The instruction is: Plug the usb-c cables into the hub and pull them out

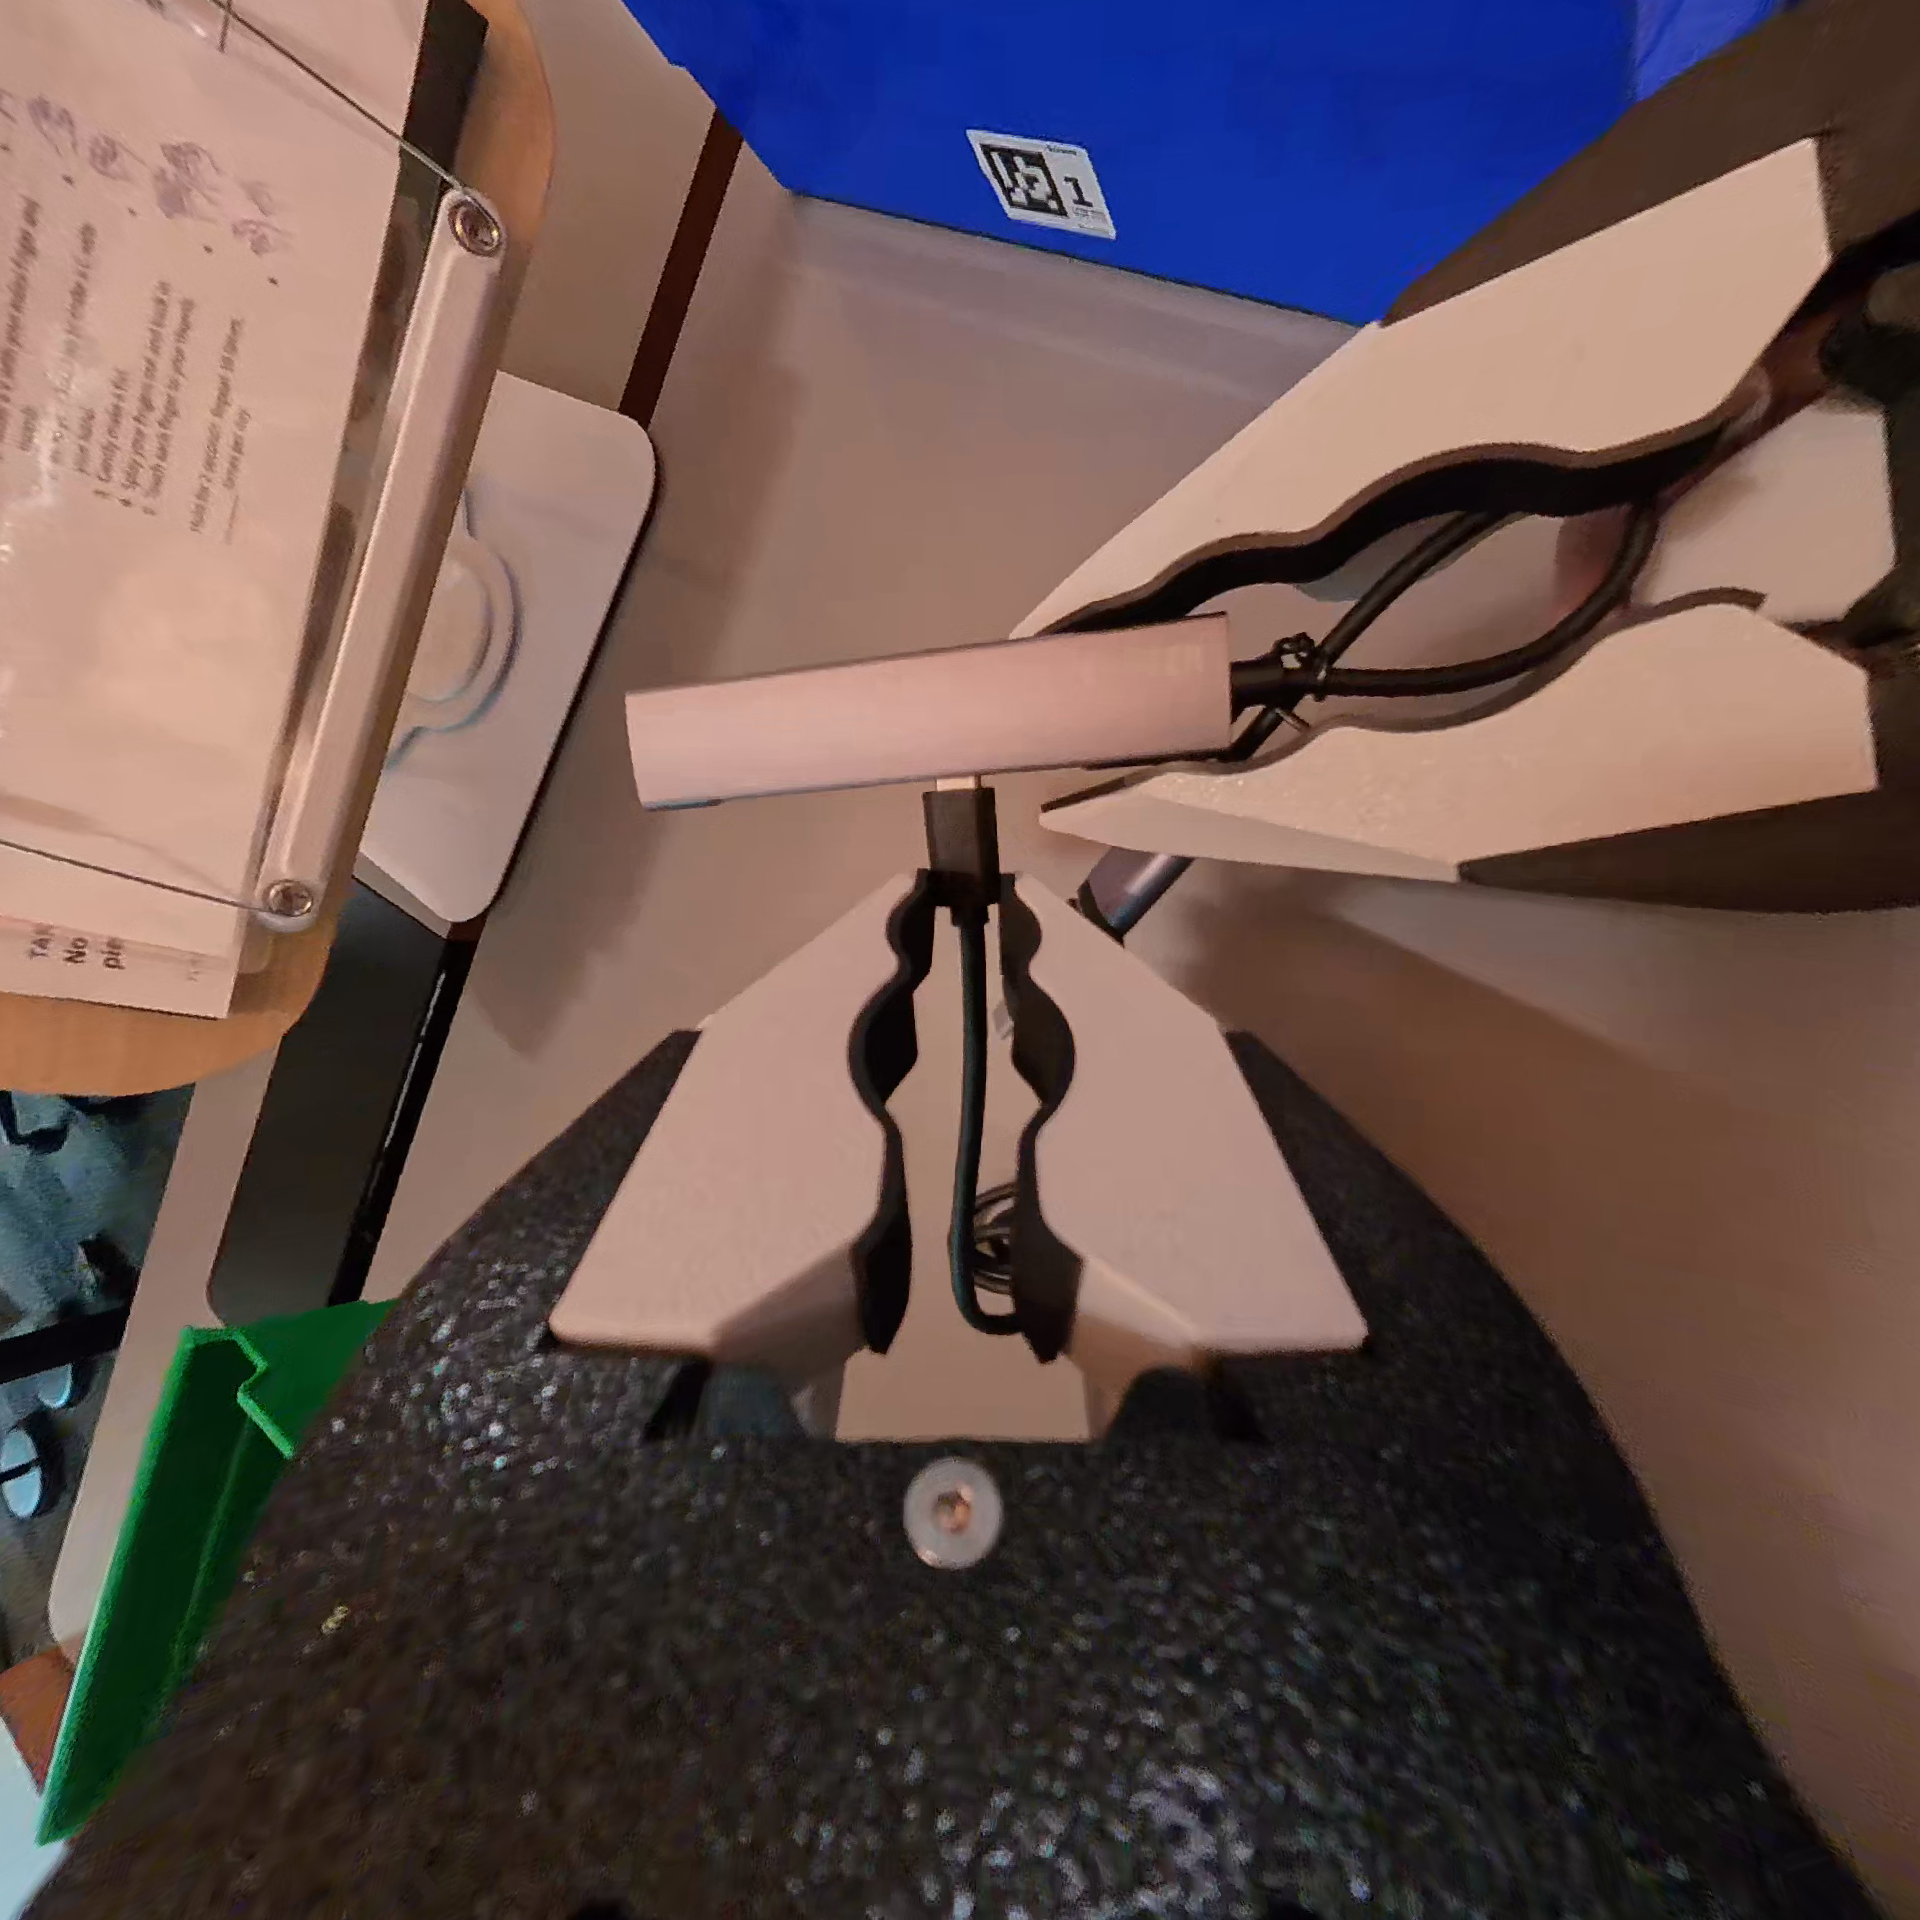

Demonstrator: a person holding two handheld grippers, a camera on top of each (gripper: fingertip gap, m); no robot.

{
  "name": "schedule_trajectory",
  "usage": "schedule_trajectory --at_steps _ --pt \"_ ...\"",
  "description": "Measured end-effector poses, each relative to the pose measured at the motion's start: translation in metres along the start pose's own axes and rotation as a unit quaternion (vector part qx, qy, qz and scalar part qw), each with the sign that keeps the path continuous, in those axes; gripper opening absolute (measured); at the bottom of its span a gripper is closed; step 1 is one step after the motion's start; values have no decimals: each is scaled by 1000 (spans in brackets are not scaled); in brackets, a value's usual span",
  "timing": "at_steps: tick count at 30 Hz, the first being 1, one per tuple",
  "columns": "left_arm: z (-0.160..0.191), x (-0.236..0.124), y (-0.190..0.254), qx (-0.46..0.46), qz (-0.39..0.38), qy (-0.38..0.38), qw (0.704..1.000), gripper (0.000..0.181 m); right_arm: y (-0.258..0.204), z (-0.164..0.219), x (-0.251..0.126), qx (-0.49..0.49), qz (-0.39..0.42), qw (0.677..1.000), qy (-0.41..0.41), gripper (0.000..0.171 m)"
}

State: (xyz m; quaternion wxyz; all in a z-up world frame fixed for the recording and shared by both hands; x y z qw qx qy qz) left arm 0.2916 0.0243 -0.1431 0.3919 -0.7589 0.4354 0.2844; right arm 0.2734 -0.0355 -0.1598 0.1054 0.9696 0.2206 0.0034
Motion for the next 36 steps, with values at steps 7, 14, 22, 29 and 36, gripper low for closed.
schedule_trajectory --at_steps 7,14,22,29,36 --pt "1 -4 -2 7 12 19 1000 9 -2 -3 0 -16 -4 1000 5 25" --pt "-7 -12 -1 15 36 95 995 10 7 -8 -6 18 -16 999 36 25" --pt "-4 -12 0 -22 61 87 994 10 3 -6 -6 7 -16 998 55 25" --pt "-2 -24 3 -86 104 84 987 10 -4 -15 -11 -20 -18 995 96 25" --pt "1 -24 8 -106 150 86 979 10 -12 -23 -14 -51 -25 990 125 13"
Point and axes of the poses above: each gripper's, where its closed fingertips meet, x out along the fingers, z out of its underside, y = z × x across the jaws, the point moved 4 cm from there along -x, back along the fingers, and after that the axes turned 4 degrees about z, right-handed, at the moved point
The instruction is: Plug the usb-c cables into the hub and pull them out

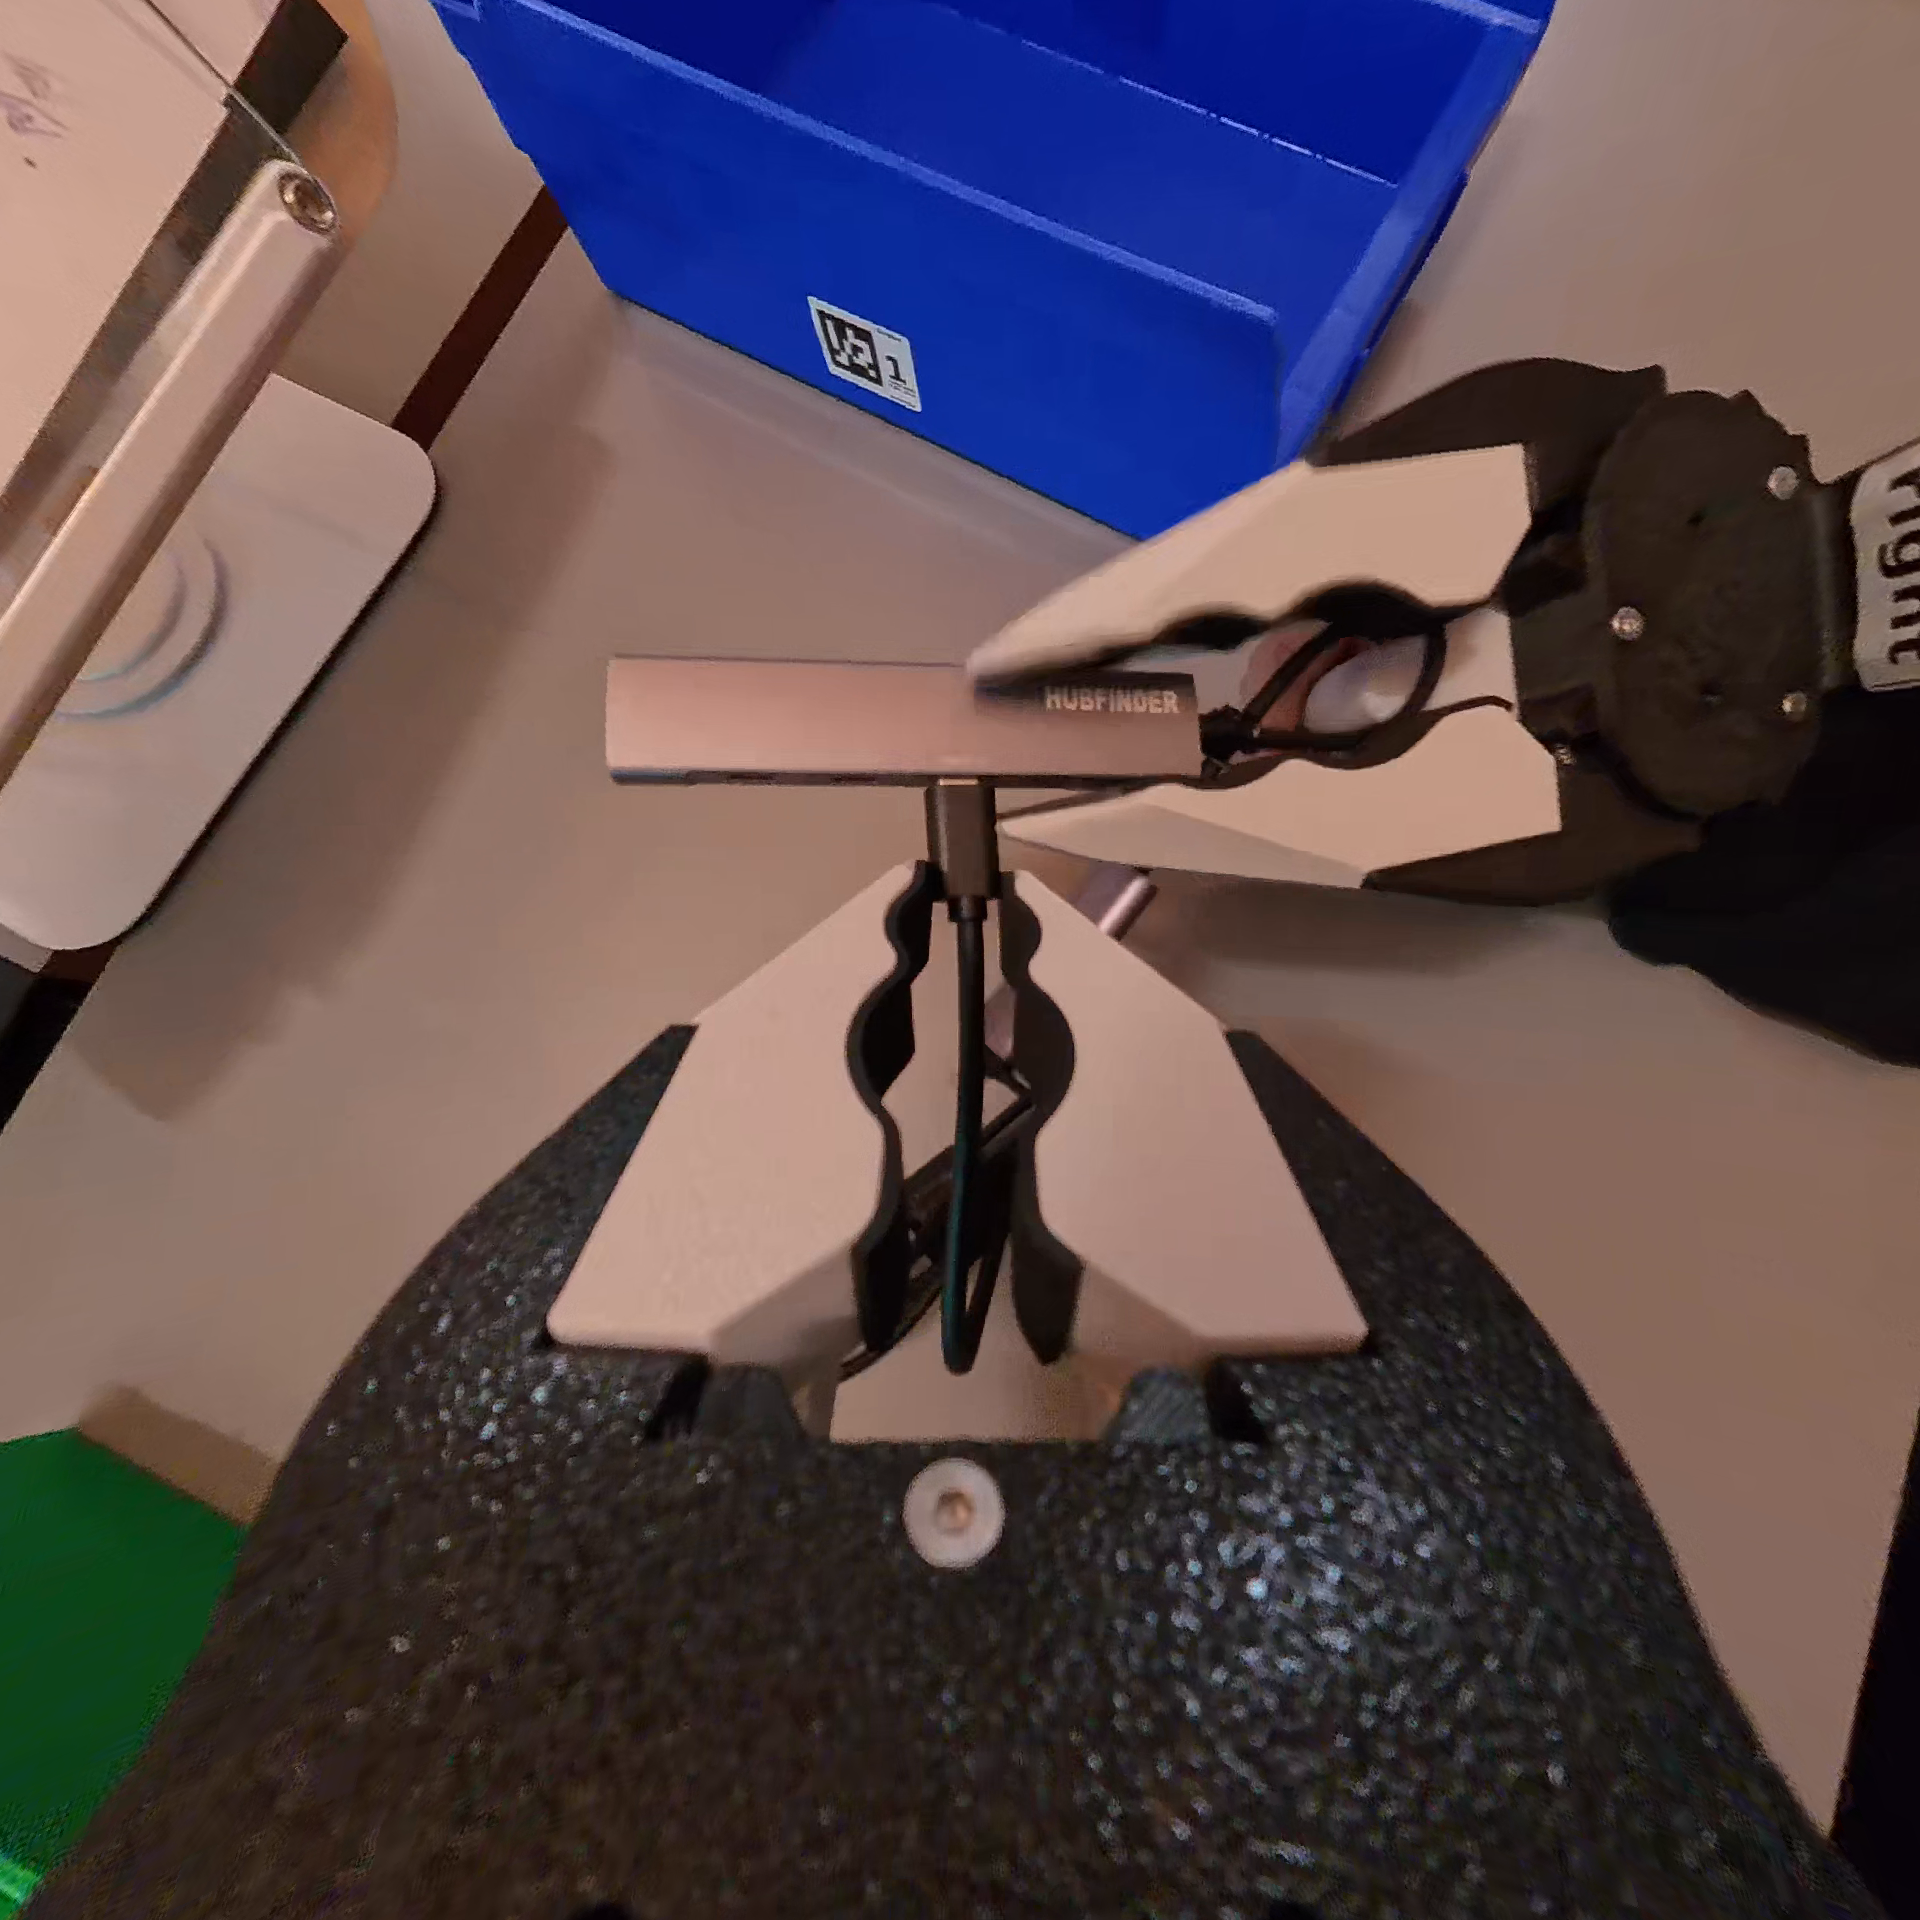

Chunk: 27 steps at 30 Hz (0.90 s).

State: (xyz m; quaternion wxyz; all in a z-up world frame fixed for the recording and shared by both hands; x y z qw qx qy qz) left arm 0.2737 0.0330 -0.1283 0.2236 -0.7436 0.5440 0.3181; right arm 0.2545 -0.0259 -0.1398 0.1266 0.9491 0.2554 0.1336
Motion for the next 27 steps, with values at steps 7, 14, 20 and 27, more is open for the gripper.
schedule_trajectory --at_steps 7,14,20,27 --pt "-4 0 -3 3 -21 8 1000 10 17 2 -1 37 54 998 -7 41" --pt "-5 -4 -6 -5 -34 17 999 9 9 5 1 38 21 999 -19 36" --pt "-8 -6 -4 -6 -18 31 999 10 7 3 1 40 19 999 -14 27" --pt "-9 -3 -3 92 -49 15 994 10 9 2 0 6 12 1000 -26 27"
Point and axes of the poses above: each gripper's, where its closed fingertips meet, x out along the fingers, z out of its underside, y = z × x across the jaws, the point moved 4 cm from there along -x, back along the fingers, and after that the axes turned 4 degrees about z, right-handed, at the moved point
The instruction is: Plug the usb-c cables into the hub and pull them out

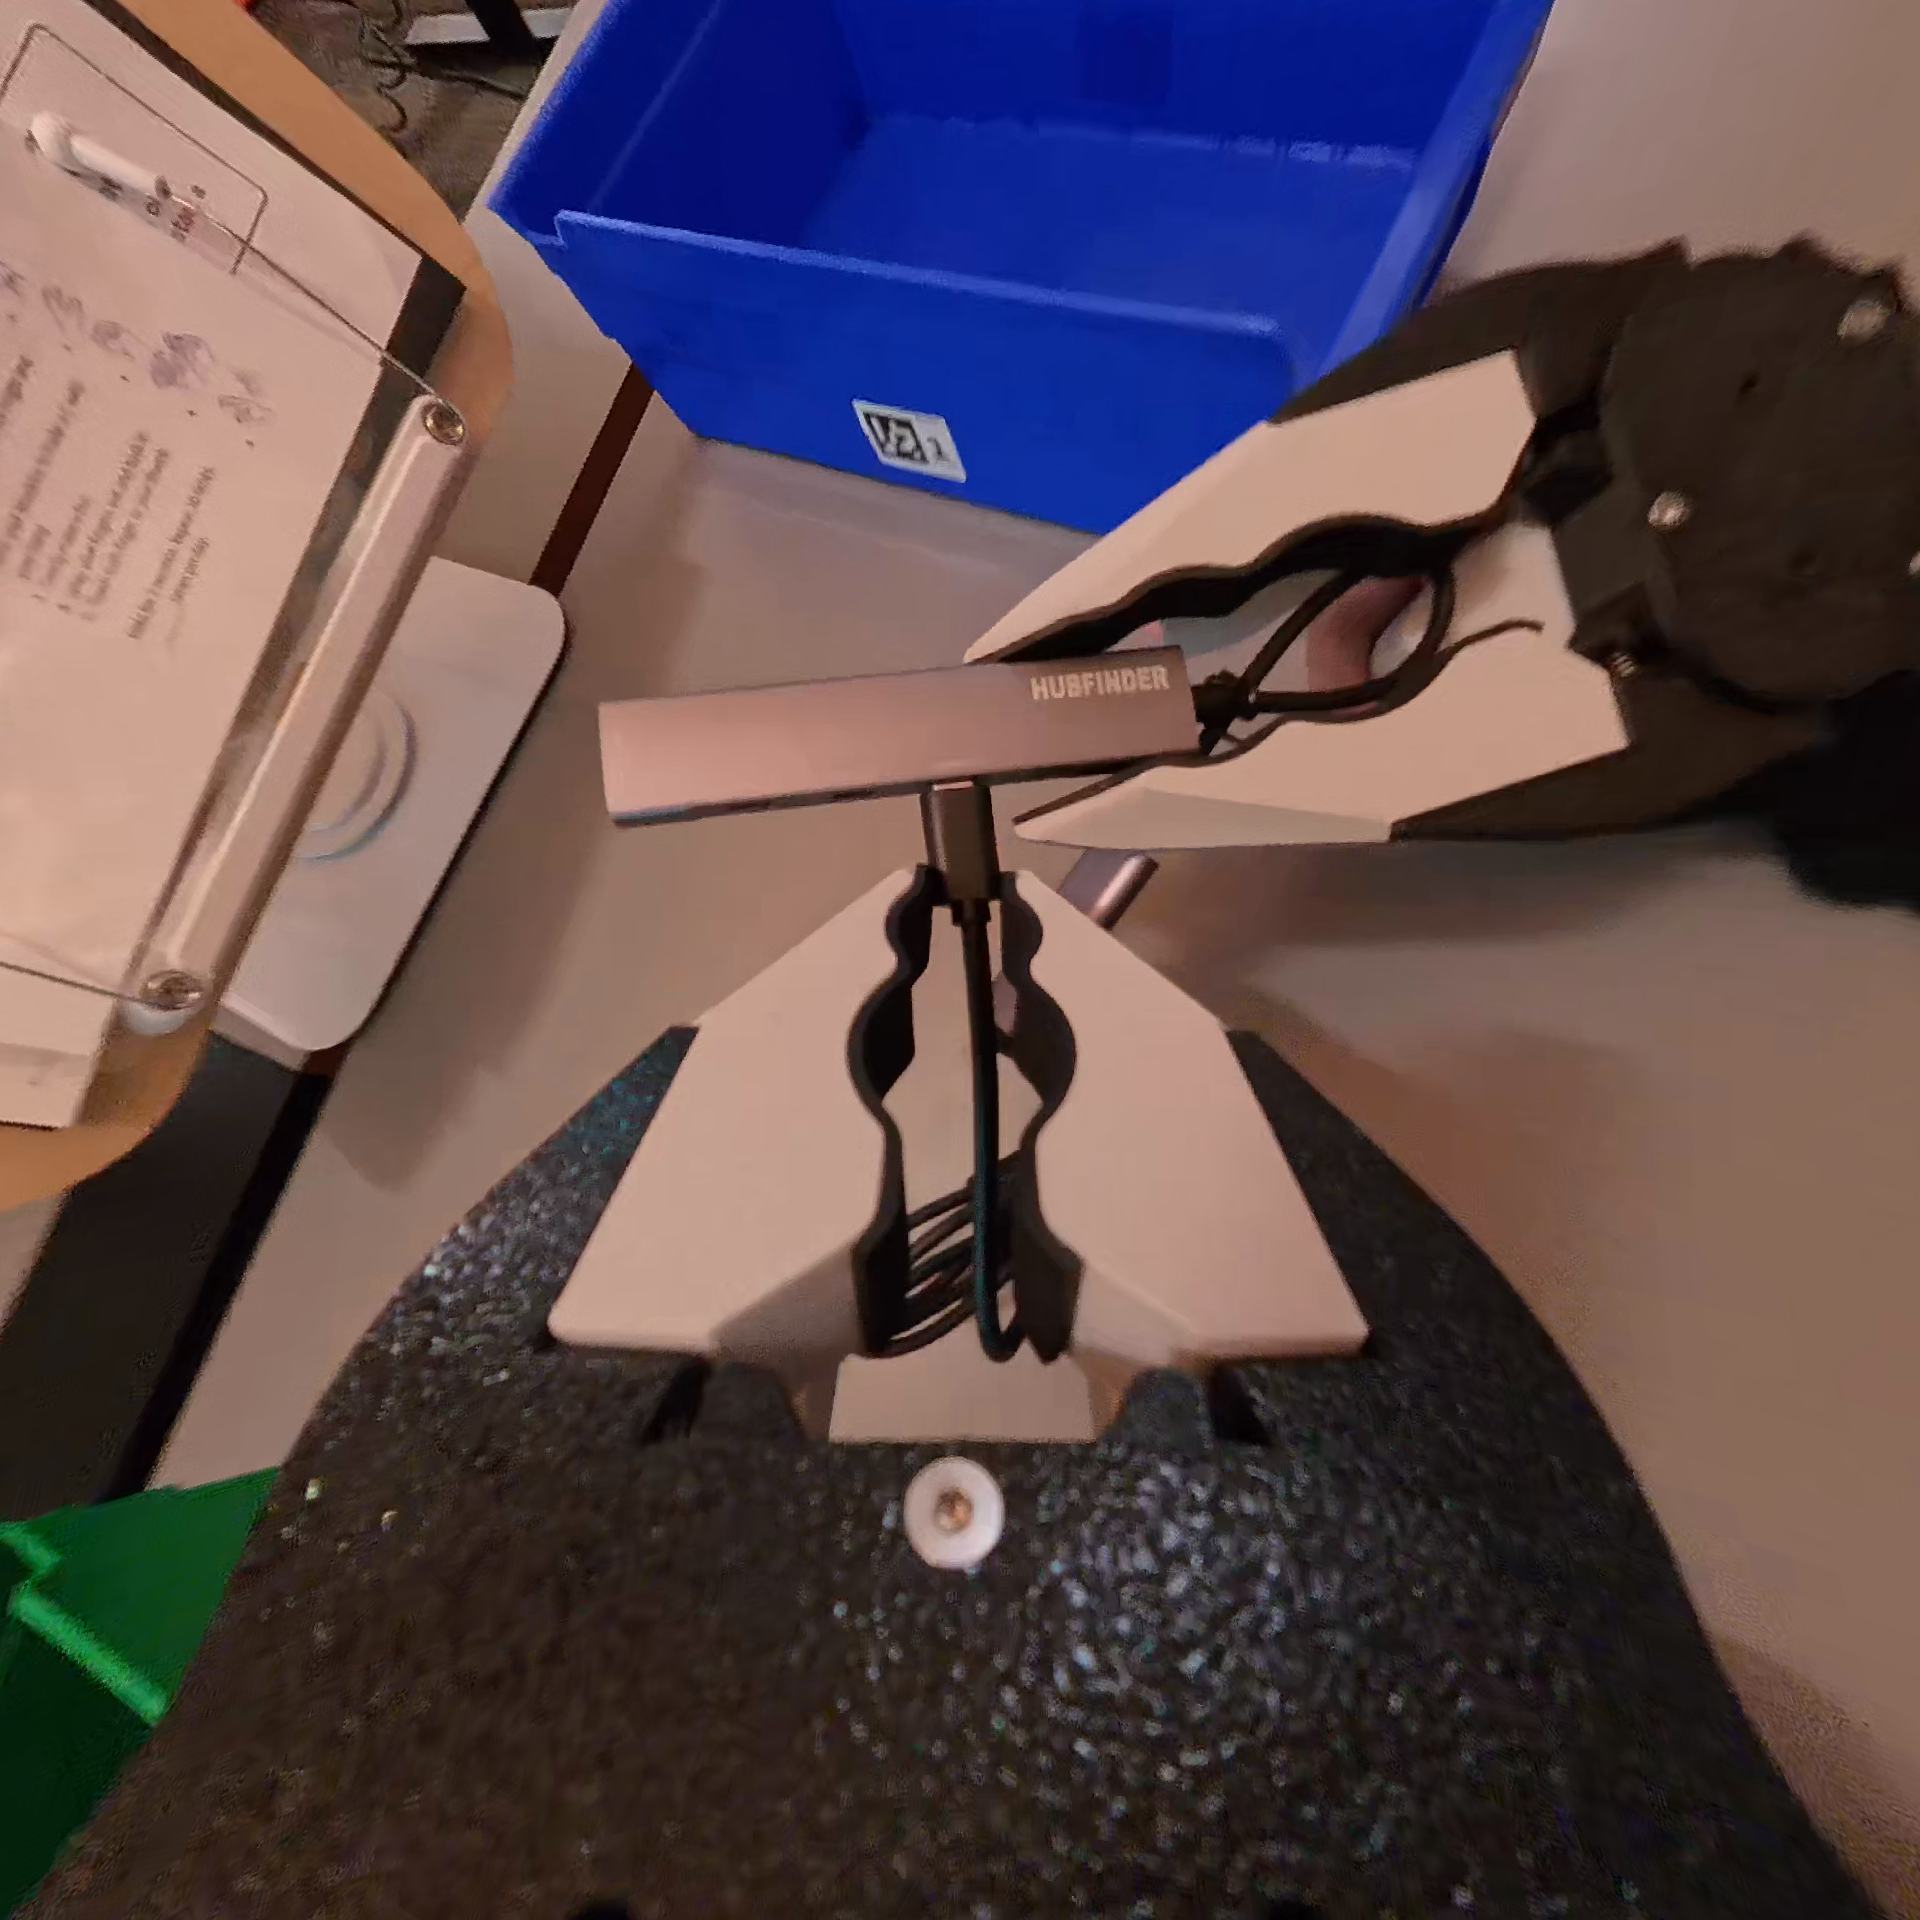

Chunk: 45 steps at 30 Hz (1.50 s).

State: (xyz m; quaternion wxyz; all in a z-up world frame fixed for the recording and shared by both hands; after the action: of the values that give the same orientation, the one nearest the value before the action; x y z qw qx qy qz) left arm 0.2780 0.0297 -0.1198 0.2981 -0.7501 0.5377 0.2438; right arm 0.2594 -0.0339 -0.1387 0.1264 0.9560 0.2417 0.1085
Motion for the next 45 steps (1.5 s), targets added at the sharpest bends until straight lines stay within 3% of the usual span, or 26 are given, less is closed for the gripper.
schedule_trajectory --at_steps 3,15,19,22,25,28,32,37,40,43,45 --pt "3 1 0 17 -19 -28 999 10 -3 1 1 -31 6 999 -15 26" --pt "-12 -9 0 -29 -11 53 998 15 16 -1 -5 73 33 997 4 24" --pt "0 -65 -23 -72 -69 71 993 19 13 5 -6 97 26 995 -6 24" --pt "40 -128 -48 -122 -165 31 978 19 10 6 -8 96 21 995 -7 24" --pt "107 -196 -70 -212 -293 -51 931 20 9 9 -7 101 21 995 -9 24" --pt "162 -231 -77 -305 -334 -93 887 19 9 14 -6 115 20 993 -14 24" --pt "203 -215 -80 -359 -268 -137 883 20 9 18 -6 115 21 993 -21 24" --pt "227 -140 -83 -368 -113 -197 902 26 7 18 -5 105 21 994 -21 24" --pt "250 -115 -90 -365 -111 -274 883 32 6 18 -4 99 18 995 -21 24" --pt "261 -103 -95 -342 -110 -309 881 11 5 18 -4 95 16 995 -21 24" --pt "258 -103 -97 -333 -115 -301 886 6 6 19 -3 97 16 995 -21 24"
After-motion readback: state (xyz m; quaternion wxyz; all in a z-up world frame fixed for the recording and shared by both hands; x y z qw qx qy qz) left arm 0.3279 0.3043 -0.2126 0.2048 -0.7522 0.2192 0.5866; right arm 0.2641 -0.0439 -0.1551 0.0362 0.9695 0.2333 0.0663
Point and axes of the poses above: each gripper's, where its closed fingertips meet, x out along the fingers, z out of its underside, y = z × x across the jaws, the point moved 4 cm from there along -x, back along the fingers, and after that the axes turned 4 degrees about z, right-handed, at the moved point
